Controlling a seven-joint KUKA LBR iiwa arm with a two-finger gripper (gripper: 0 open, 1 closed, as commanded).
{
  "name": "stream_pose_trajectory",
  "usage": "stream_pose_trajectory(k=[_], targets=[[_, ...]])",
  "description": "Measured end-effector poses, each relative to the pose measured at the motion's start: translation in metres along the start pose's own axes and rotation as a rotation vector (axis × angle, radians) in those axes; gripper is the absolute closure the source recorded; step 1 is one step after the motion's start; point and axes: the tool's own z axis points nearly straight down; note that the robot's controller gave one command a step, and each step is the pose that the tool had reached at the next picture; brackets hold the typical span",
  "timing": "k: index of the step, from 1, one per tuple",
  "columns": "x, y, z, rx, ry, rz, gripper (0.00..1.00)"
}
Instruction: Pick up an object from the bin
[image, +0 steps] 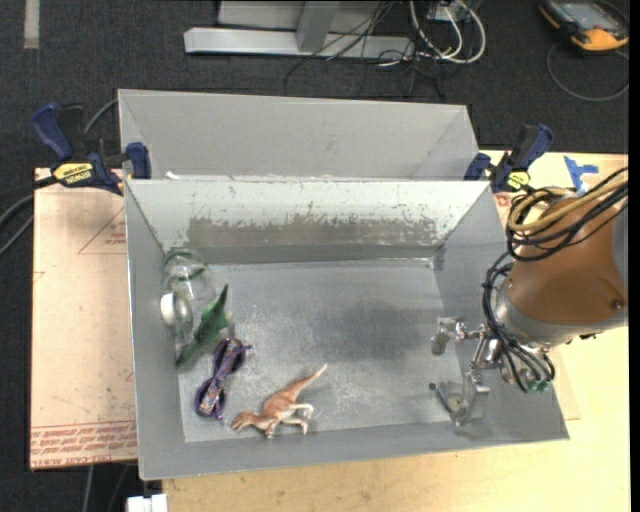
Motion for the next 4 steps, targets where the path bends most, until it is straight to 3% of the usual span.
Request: stream_pose_trajectory(k=[1,2,3,4], targets=[[-0.002,0.001,-0.004,0.001,-0.008,-0.004,0.0],[-0.014,-0.042,0.071,-0.003,-0.006,-0.688,0.0],[-0.005,-0.05,0.009,0.002,-0.012,-0.234,0.0],[-0.008,-0.052,0.045,-0.003,-0.011,-0.562,0.0]])
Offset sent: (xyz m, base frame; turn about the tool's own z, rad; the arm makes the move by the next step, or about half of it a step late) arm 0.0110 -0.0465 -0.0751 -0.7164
